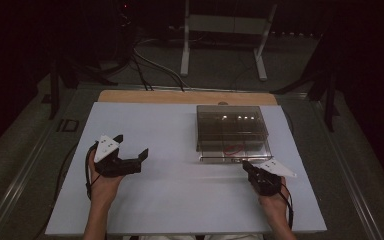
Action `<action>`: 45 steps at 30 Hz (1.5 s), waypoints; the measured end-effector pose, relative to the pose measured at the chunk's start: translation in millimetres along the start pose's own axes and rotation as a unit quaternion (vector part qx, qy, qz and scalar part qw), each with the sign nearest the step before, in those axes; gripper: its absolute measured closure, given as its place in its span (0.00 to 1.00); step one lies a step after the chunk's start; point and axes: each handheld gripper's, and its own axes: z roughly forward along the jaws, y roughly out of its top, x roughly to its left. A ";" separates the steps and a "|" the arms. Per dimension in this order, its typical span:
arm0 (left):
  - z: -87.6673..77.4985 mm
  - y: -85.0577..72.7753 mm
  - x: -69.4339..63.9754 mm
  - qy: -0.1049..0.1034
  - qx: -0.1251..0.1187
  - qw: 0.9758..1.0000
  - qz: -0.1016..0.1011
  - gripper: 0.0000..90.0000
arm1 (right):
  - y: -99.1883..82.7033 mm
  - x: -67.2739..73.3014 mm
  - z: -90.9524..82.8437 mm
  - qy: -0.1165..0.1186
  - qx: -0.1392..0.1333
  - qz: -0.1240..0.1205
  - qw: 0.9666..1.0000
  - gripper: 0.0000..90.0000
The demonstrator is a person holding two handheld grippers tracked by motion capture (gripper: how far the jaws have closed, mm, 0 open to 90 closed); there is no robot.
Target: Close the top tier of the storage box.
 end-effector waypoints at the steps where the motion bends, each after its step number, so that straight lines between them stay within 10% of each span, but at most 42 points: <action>1: 0.0 -0.1 0.0 0.000 0.000 1.000 0.000 0.04 | 0.2 -0.1 0.2 -0.001 -0.001 0.001 1.000 1.00; 45: -2.6 -2.0 6.2 0.005 -0.006 1.000 -0.012 0.04 | 37.4 -17.1 43.5 -0.034 -0.005 0.033 0.999 1.00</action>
